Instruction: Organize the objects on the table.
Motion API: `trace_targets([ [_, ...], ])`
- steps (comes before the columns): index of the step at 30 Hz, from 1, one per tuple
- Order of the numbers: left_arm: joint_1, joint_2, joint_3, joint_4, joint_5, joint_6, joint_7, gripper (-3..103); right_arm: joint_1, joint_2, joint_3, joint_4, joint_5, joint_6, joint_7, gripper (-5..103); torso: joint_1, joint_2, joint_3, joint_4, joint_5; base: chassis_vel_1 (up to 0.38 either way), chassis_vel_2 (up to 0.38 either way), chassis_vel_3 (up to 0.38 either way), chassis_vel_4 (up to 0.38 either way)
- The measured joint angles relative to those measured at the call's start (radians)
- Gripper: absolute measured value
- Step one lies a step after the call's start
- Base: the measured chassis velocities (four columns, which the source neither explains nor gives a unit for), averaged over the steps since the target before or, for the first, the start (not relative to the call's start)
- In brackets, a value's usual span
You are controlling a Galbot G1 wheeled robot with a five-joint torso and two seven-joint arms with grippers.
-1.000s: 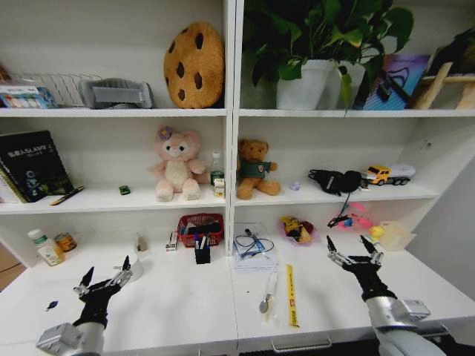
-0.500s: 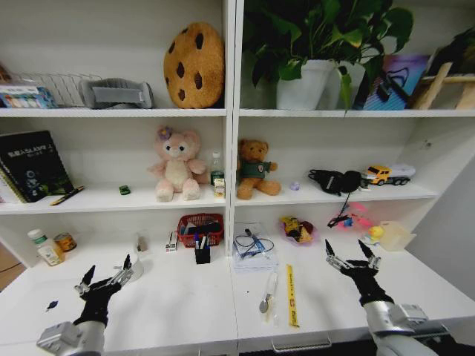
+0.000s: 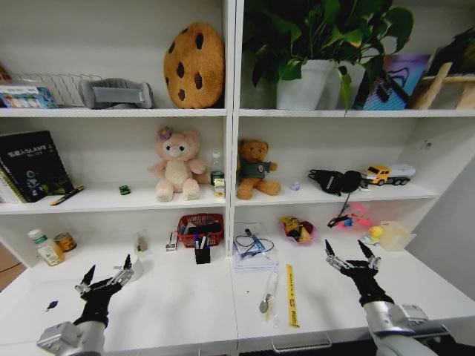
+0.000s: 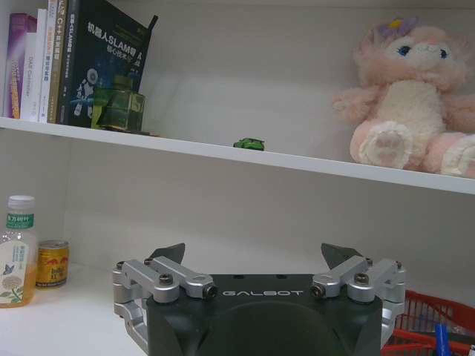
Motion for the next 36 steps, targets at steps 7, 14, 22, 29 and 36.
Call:
trace_targets([
  [7,0.000,0.000,0.000,0.000,0.000,0.000,0.000,100,0.000,0.000,0.000,0.000,0.000,0.000,0.000,100,0.000,0.000,0.000,0.0000,0.0000,0.000,0.000,0.000,0.000],
  [14,0.000,0.000,0.000,0.000,0.000,0.000,0.000,100,0.000,0.000,0.000,0.000,0.000,0.000,0.000,100,0.000,0.000,0.000,0.0000,0.0000,0.000,0.000,0.000,0.000],
  [22,0.000,0.000,0.000,0.000,0.000,0.000,0.000,100,0.000,0.000,0.000,0.000,0.000,0.000,0.000,100,0.000,0.000,0.000,0.0000,0.0001,0.008,0.008,-0.004,-0.009],
  [29,0.000,0.000,0.000,0.000,0.000,0.000,0.000,100,0.000,0.000,0.000,0.000,0.000,0.000,0.001,100,0.000,0.000,0.000,0.0001,0.0000,0.104,0.128,-0.133,-0.113],
  [36,0.000,0.000,0.000,0.000,0.000,0.000,0.000,100,0.000,0.000,0.000,0.000,0.000,0.000,0.000,100,0.000,0.000,0.000,0.0001,0.0002,0.212,0.218,-0.212,-0.213],
])
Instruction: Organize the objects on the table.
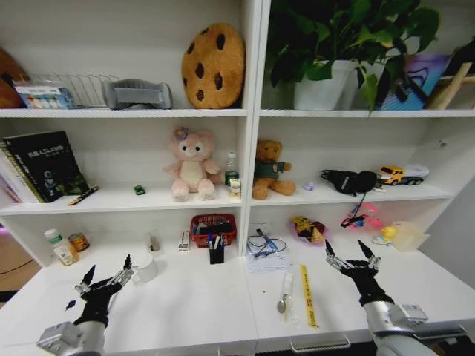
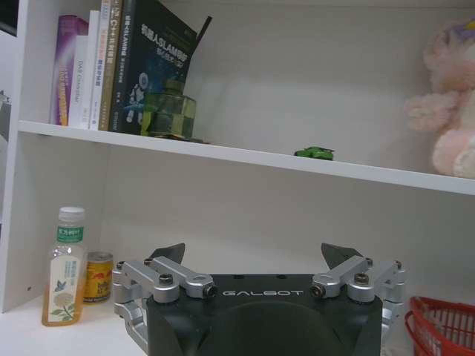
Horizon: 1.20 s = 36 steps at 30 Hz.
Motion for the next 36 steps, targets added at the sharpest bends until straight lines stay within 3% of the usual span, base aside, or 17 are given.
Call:
trace_targets([
  [15,0.000,0.000,0.000,0.000,0.000,0.000,0.000,100,0.000,0.000,0.000,0.000,0.000,0.000,0.000,100,0.000,0.000,0.000,-0.0003,-0.0009,0.304,0.310,-0.296,-0.296],
  [18,0.000,0.000,0.000,0.000,0.000,0.000,0.000,100,0.000,0.000,0.000,0.000,0.000,0.000,0.000,100,0.000,0.000,0.000,0.0001,0.0008,0.341,0.304,-0.337,-0.308],
  [21,0.000,0.000,0.000,0.000,0.000,0.000,0.000,100,0.000,0.000,0.000,0.000,0.000,0.000,0.000,100,0.000,0.000,0.000,-0.0001,-0.0013,0.268,0.242,-0.266,-0.264],
  [23,0.000,0.000,0.000,0.000,0.000,0.000,0.000,100,0.000,0.000,0.000,0.000,0.000,0.000,0.000,100,0.000,0.000,0.000,0.0003,0.0001,0.182,0.212,-0.197,-0.195],
  [26,0.000,0.000,0.000,0.000,0.000,0.000,0.000,100,0.000,0.000,0.000,0.000,0.000,0.000,0.000,100,0.000,0.000,0.000,-0.0004,-0.0008,0.139,0.047,-0.095,-0.129],
  [29,0.000,0.000,0.000,0.000,0.000,0.000,0.000,100,0.000,0.000,0.000,0.000,0.000,0.000,0.000,100,0.000,0.000,0.000,0.0008,0.0000,0.000,0.000,0.000,0.000],
  [36,0.000,0.000,0.000,0.000,0.000,0.000,0.000,100,0.000,0.000,0.000,0.000,0.000,0.000,0.000,100,0.000,0.000,0.000,-0.0003,0.0001,-0.049,-0.019,0.049,0.031],
])
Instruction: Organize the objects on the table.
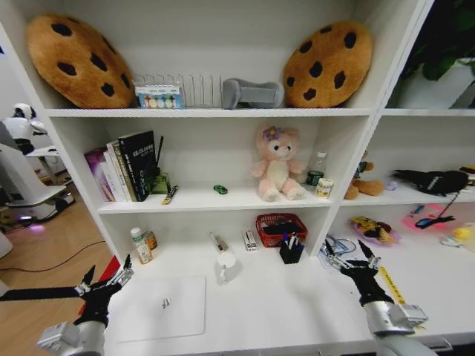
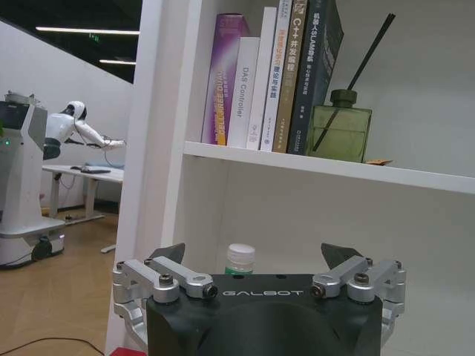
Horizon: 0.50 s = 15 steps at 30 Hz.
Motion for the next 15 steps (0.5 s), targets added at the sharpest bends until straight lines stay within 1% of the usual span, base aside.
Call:
trace_targets([
  [4,0.000,0.000,0.000,0.000,0.000,0.000,0.000,100,0.000,0.000,0.000,0.000,0.000,0.000,0.000,100,0.000,0.000,0.000,0.0004,-0.0005,0.018,-0.007,-0.008,0.011],
  [8,0.000,0.000,0.000,0.000,0.000,0.000,0.000,100,0.000,0.000,0.000,0.000,0.000,0.000,0.000,100,0.000,0.000,0.000,0.0004,-0.0004,0.109,-0.050,-0.109,0.081],
  [12,0.000,0.000,0.000,0.000,0.000,0.000,0.000,100,0.000,0.000,0.000,0.000,0.000,0.000,0.000,100,0.000,0.000,0.000,0.0003,-0.0005,0.147,-0.116,-0.160,0.144],
  [15,0.000,0.000,0.000,0.000,0.000,0.000,0.000,100,0.000,0.000,0.000,0.000,0.000,0.000,0.000,100,0.000,0.000,0.000,0.0002,-0.0001,0.164,-0.200,-0.199,0.186],
])
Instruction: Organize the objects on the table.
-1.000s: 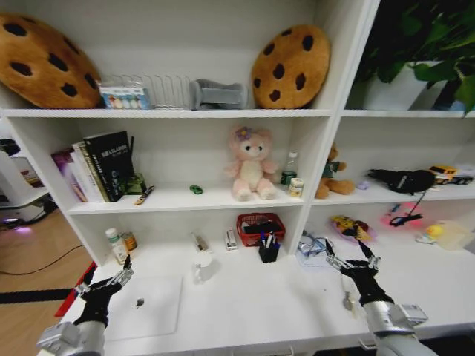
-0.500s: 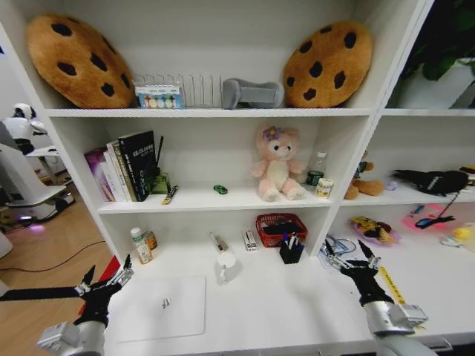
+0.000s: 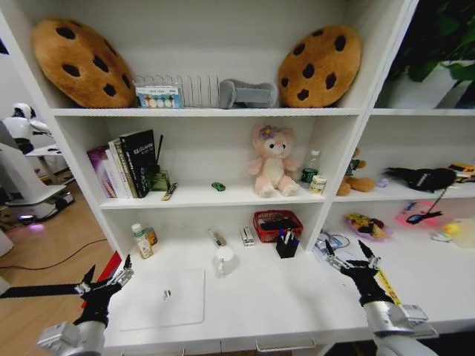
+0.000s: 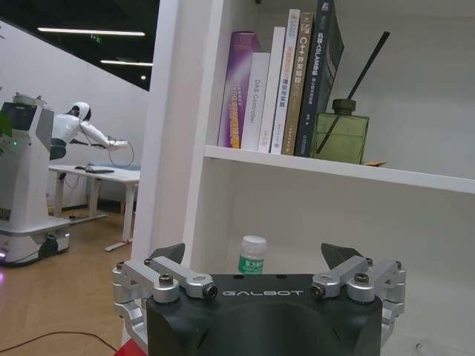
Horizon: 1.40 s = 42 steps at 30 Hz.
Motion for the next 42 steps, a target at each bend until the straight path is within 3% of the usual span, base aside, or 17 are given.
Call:
trace_targets([
  [10,0.000,0.000,0.000,0.000,0.000,0.000,0.000,100,0.000,0.000,0.000,0.000,0.000,0.000,0.000,100,0.000,0.000,0.000,0.0000,-0.0007,0.247,-0.262,-0.258,0.269],
  [15,0.000,0.000,0.000,0.000,0.000,0.000,0.000,100,0.000,0.000,0.000,0.000,0.000,0.000,0.000,100,0.000,0.000,0.000,-0.0003,0.0007,0.351,-0.340,-0.333,0.356],
  [16,0.000,0.000,0.000,0.000,0.000,0.000,0.000,100,0.000,0.000,0.000,0.000,0.000,0.000,0.000,100,0.000,0.000,0.000,0.0000,-0.0009,0.355,-0.373,-0.366,0.349],
  [20,0.000,0.000,0.000,0.000,0.000,0.000,0.000,100,0.000,0.000,0.000,0.000,0.000,0.000,0.000,100,0.000,0.000,0.000,0.0001,0.0009,0.364,-0.351,-0.372,0.353],
  [22,0.000,0.000,0.000,0.000,0.000,0.000,0.000,100,0.000,0.000,0.000,0.000,0.000,0.000,0.000,100,-0.001,0.001,0.000,-0.0003,-0.0010,0.314,-0.339,-0.337,0.343],
  [26,0.000,0.000,0.000,0.000,0.000,0.000,0.000,100,0.000,0.000,0.000,0.000,0.000,0.000,0.000,100,-0.001,0.001,0.000,0.0000,0.0003,0.226,-0.245,-0.260,0.228],
  [42,0.000,0.000,0.000,0.000,0.000,0.000,0.000,100,0.001,0.000,0.000,0.000,0.000,0.000,0.000,100,0.001,0.000,0.000,0.0001,-0.0003,0.008,0.001,-0.006,0.012],
])
